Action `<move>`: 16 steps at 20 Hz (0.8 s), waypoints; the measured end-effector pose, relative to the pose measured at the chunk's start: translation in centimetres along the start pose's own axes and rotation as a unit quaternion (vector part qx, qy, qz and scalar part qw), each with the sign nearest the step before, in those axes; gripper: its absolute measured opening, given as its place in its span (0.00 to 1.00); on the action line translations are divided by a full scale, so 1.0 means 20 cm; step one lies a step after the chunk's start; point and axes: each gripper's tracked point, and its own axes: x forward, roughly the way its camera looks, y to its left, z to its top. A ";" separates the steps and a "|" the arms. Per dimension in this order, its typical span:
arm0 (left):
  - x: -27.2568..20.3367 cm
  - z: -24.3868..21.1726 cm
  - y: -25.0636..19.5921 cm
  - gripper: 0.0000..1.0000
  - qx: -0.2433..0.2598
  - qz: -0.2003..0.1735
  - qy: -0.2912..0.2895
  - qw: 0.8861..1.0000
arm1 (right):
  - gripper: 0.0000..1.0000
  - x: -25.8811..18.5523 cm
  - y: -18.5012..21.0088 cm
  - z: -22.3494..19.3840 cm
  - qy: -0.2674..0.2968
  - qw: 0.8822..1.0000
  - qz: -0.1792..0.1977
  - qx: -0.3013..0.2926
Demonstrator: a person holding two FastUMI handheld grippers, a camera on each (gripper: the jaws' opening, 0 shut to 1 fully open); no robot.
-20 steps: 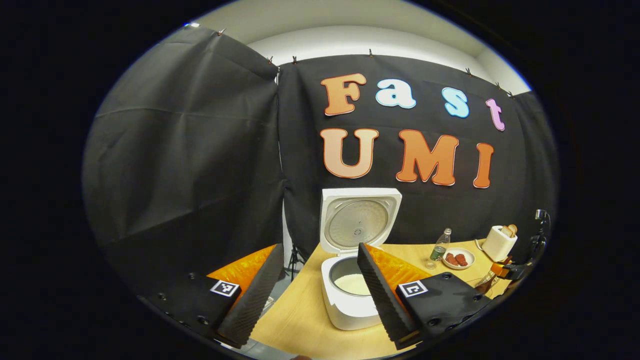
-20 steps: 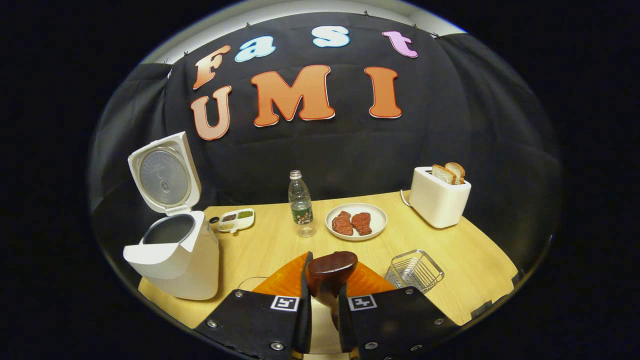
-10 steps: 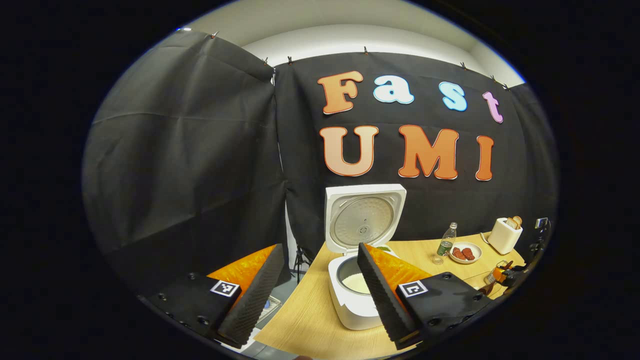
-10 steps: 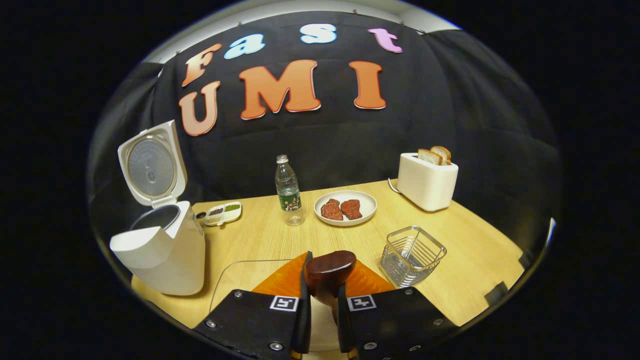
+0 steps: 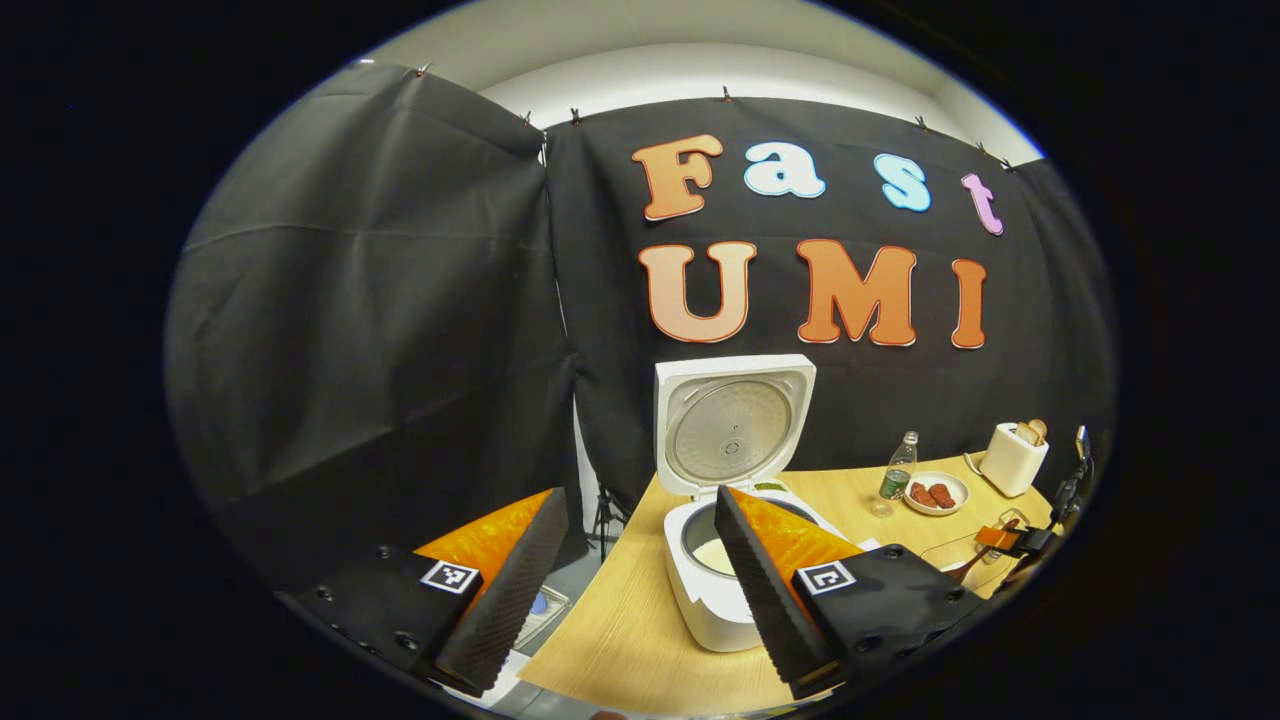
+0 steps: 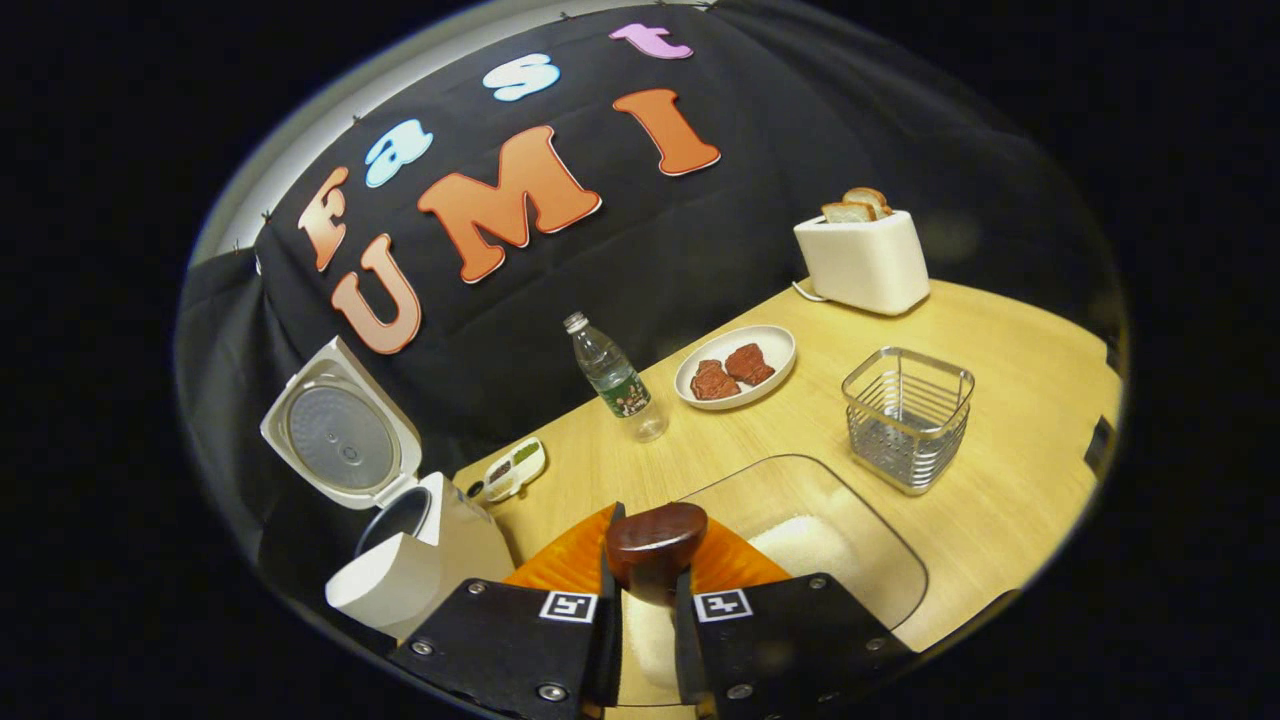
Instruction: Close the left gripper, press the button to open the rice cooker; take a wooden spoon from the chopstick holder with the right hand, scoop a spoonful of rice and pour it into the rice cooker, then put the wooden spoon back into the chopstick holder.
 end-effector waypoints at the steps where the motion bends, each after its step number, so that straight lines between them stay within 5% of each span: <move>1: 0.00 0.00 0.00 1.00 0.001 -0.001 0.001 1.000 | 0.22 0.01 0.01 -0.01 0.005 1.000 0.003 0.020; 6: 0.00 -0.02 -0.02 1.00 -0.007 -0.008 0.004 1.000 | 0.21 0.04 -0.07 -0.01 0.019 0.992 -0.009 0.127; 16: 0.02 0.02 -0.04 1.00 -0.018 -0.015 -0.002 1.000 | 0.21 -0.03 -0.26 0.07 0.024 0.949 0.001 0.313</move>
